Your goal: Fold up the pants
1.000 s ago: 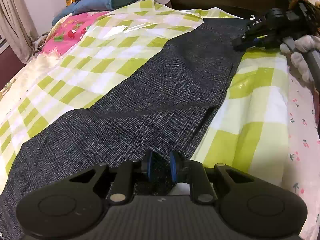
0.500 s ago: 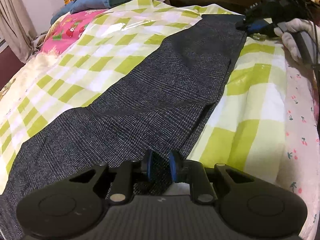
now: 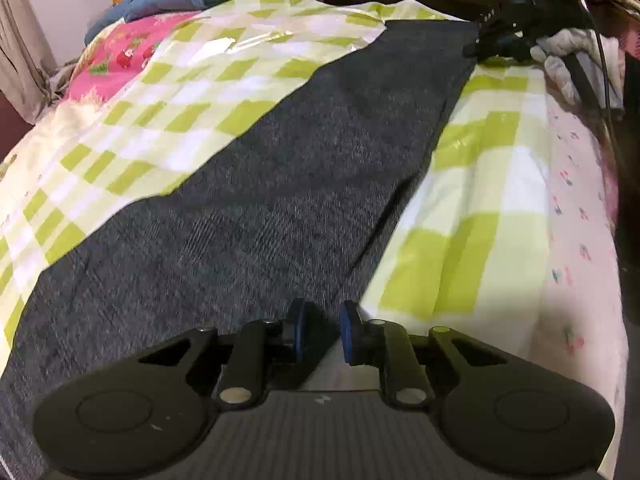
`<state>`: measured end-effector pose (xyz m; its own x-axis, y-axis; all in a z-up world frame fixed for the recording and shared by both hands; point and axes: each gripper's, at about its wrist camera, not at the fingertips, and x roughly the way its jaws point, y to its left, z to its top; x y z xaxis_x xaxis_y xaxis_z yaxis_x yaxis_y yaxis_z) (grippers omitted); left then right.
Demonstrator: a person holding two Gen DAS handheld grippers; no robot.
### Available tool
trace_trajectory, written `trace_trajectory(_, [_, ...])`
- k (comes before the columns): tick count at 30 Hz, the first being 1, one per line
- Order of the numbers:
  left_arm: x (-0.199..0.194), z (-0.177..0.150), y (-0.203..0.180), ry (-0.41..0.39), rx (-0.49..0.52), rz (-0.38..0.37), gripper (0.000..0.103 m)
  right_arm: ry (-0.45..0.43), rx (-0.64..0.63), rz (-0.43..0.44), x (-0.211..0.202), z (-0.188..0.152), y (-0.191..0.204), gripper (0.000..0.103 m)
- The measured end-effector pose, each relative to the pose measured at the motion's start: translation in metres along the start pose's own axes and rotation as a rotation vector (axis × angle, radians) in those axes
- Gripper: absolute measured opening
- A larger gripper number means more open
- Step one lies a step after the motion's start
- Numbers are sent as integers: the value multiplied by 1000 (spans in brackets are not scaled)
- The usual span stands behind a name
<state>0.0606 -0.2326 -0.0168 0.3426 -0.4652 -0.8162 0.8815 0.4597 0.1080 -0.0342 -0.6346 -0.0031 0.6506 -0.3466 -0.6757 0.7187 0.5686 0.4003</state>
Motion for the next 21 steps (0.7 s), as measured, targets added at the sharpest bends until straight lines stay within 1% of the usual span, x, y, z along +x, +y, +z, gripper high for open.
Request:
trace_trajectory(1, [-3,-3,2,2,-5,1,34,-9,-19,-32,-6,1,2,11])
trace_trajectory(2, [-7,-6,4,2,-13,2,34,-35,-61,-84,-17,0,8,18])
trace_trajectory(3, [-13,-11,7,-3,-28,10,34,-64,-116,-120,-28,-3,15,21])
trace_trajectory(4, [-19,-15,10,-9,-44,16,34,-93,-184,-148,-40,-8,25,21])
trace_trajectory(5, [-24,-19,13,-13,-63,21,34,-114,-251,-142,-53,-15,37,21])
trace_trajectory(6, [-31,-25,18,-20,-88,28,34,-123,-304,-116,-62,-23,49,21])
trace_trajectory(7, [-36,-29,23,-26,-110,39,34,-119,-359,-65,-70,-33,65,21])
trace_trajectory(8, [-41,-34,27,-30,-129,53,34,-96,-402,-1,-74,-42,82,21])
trace_trajectory(10, [-49,-46,39,-37,-171,100,34,-9,-496,173,-74,-70,124,21])
trace_trajectory(12, [-55,-56,53,-40,-220,150,34,83,-563,349,-66,-103,171,21])
trace_trajectory(13, [-58,-62,61,-42,-254,171,34,133,-584,422,-59,-119,191,18])
trace_trajectory(14, [-61,-69,69,-40,-286,192,35,179,-587,464,-50,-135,208,18])
trace_trajectory(15, [-62,-77,76,-25,-307,218,38,269,-584,491,-37,-154,225,19])
trace_trajectory(16, [-63,-87,83,2,-329,249,38,401,-579,509,-22,-171,237,21])
trace_trajectory(17, [-67,-98,88,10,-349,254,39,572,-569,518,-6,-190,246,22])
trace_trajectory(18, [-72,-107,92,6,-367,248,41,635,-566,523,-2,-205,250,22])
trace_trajectory(19, [-80,-119,96,0,-388,252,42,590,-633,508,-12,-212,256,21])
trace_trajectory(20, [-86,-129,98,-3,-400,270,42,563,-703,487,-22,-213,264,21])
trace_trajectory(21, [-92,-138,101,-6,-414,285,42,542,-744,470,-33,-212,272,21])
